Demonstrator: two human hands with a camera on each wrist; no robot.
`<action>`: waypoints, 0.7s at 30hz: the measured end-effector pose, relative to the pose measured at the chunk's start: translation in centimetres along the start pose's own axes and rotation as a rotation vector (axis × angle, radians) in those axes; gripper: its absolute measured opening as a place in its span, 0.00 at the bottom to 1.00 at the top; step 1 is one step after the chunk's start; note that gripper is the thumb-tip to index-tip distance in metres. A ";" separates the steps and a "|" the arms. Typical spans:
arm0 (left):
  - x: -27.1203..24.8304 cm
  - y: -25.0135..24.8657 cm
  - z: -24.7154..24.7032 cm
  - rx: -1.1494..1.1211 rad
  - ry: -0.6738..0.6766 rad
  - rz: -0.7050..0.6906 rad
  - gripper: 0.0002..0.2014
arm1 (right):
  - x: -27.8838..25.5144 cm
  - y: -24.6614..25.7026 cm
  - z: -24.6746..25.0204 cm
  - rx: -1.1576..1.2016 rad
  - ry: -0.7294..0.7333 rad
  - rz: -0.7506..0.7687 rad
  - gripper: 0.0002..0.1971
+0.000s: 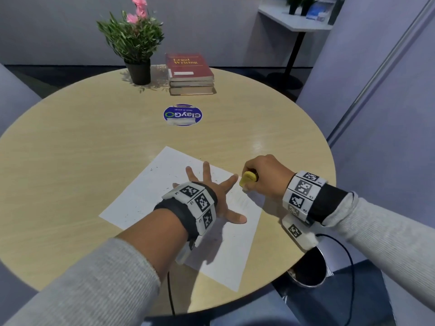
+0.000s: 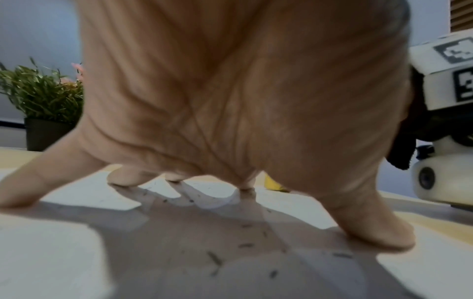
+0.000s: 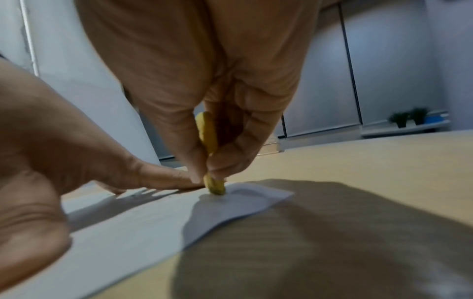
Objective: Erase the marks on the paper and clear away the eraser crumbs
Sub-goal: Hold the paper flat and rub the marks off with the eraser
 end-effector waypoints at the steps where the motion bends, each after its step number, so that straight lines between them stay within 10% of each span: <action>1: 0.2 0.0 -0.1 0.004 0.000 -0.005 0.63 | 0.0 0.1 0.0 0.010 0.006 -0.009 0.07; 21: 1.2 0.2 -0.7 -0.013 -0.031 -0.013 0.67 | 0.6 1.5 0.5 -0.023 0.034 0.007 0.06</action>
Point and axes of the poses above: each hand's wrist, its own x-axis towards the middle knuckle, its own z-axis out of the back of the hand, y = z × x, the point moved 3 cm from there along x, towards the middle knuckle, and after that the axes turned 2 degrees about z, right-handed, at the moved point
